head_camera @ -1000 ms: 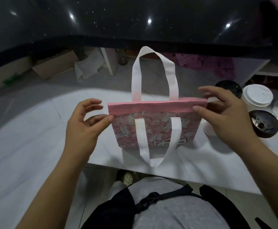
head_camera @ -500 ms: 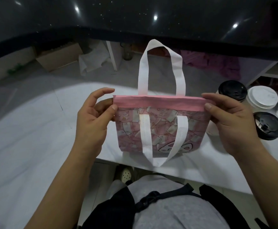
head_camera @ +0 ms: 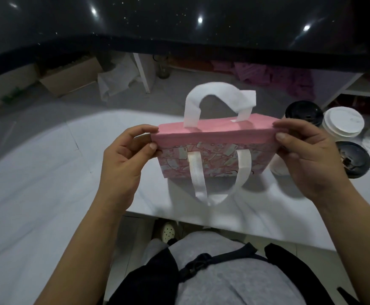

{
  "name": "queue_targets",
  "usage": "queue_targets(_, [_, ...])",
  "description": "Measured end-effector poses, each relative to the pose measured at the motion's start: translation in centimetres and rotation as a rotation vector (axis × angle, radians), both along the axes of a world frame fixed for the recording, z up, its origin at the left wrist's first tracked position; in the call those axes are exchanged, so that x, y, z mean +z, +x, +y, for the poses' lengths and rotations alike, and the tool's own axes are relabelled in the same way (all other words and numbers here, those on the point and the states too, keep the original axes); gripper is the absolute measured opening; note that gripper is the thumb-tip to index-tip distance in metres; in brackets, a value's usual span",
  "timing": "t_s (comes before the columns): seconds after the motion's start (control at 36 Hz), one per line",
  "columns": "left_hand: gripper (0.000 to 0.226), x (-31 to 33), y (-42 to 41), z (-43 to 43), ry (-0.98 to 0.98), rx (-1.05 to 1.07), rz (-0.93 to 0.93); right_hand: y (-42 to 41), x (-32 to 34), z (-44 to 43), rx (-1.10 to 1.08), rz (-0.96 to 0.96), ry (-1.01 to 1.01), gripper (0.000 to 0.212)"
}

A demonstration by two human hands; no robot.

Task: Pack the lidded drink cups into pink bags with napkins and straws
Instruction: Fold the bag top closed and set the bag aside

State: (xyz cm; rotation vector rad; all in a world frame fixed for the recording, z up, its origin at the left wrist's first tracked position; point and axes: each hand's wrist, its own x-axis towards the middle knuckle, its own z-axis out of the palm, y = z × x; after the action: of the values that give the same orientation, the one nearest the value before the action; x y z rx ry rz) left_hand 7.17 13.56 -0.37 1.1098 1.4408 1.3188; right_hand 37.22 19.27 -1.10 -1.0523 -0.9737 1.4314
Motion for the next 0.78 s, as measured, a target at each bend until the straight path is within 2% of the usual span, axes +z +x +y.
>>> queue_targets(0.08, [0.029,0.1,-0.1,0.0,-0.003,-0.005,0.114,0.2,-0.3,-0.2,-0.015,-0.177,0.04,0.025])
queue_targets(0.17, [0.032,0.3,-0.7,0.4,0.038,0.001,0.405,0.3,0.0,-0.4,-0.043,-0.467,0.137,0.031])
queue_targets(0.25, [0.037,0.8,-1.1,1.4,0.048,-0.07,0.709,0.7,0.1,0.1,-0.038,-0.853,0.29,0.036])
queue_targets(0.28, [0.039,1.0,-1.2,1.8,0.042,-0.105,0.769,0.8,0.2,0.3,-0.026,-0.948,0.33,0.038])
queue_targets(0.33, [0.041,1.5,-1.3,2.7,0.013,-0.157,0.8,0.9,0.3,0.9,0.002,-1.022,0.361,0.043])
queue_targets(0.42, [0.039,1.8,-1.6,4.0,-0.036,-0.168,0.775,1.0,0.2,1.2,-0.007,-0.986,0.299,0.052])
queue_targets(0.5, [0.032,1.9,-2.0,4.6,-0.044,-0.16,0.691,0.9,-0.1,0.6,-0.108,-0.83,0.183,0.057])
queue_targets(0.64, [0.027,1.0,-2.0,4.1,-0.047,-0.071,0.569,0.2,-2.1,-2.0,-0.155,-0.564,-0.035,0.049])
queue_targets(0.78, [0.021,0.5,-0.3,2.6,-0.054,0.103,0.362,0.0,-4.7,-5.0,-0.097,-0.508,-0.18,0.038])
